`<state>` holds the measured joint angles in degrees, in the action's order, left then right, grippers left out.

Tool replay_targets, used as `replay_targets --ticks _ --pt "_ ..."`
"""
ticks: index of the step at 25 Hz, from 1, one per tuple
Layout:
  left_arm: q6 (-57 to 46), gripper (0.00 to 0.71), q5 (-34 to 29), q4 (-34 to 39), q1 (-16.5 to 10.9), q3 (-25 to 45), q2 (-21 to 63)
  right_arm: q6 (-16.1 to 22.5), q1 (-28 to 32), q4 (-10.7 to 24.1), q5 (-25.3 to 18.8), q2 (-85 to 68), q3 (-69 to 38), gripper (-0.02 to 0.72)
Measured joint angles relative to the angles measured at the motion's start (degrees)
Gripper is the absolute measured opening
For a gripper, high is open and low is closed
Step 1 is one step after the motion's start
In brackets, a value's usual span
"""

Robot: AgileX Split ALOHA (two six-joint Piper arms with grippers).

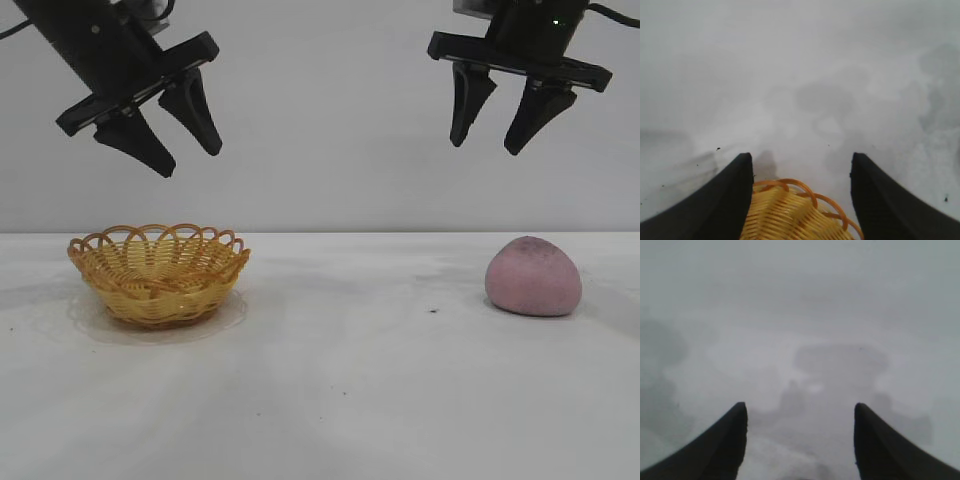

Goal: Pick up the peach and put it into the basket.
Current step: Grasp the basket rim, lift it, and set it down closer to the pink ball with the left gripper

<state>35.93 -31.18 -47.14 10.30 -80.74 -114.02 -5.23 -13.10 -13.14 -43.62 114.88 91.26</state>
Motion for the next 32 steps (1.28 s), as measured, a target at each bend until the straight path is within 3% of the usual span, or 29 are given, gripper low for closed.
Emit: replay_targets --ticks 13,24,32 --pt "0.00 0.410 -1.39 1.50 0.00 -0.10 0.00 0.00 0.00 0.00 -0.33 0.00 0.00 0.449" --pt "-0.12 0.410 -20.67 24.52 0.00 -11.53 -0.56 -0.09 0.00 0.00 -1.03 0.00 0.00 0.449" --pt "-0.12 0.410 -33.37 32.36 0.00 -20.92 -7.40 -0.13 0.00 0.00 -1.16 0.00 0.00 0.449"
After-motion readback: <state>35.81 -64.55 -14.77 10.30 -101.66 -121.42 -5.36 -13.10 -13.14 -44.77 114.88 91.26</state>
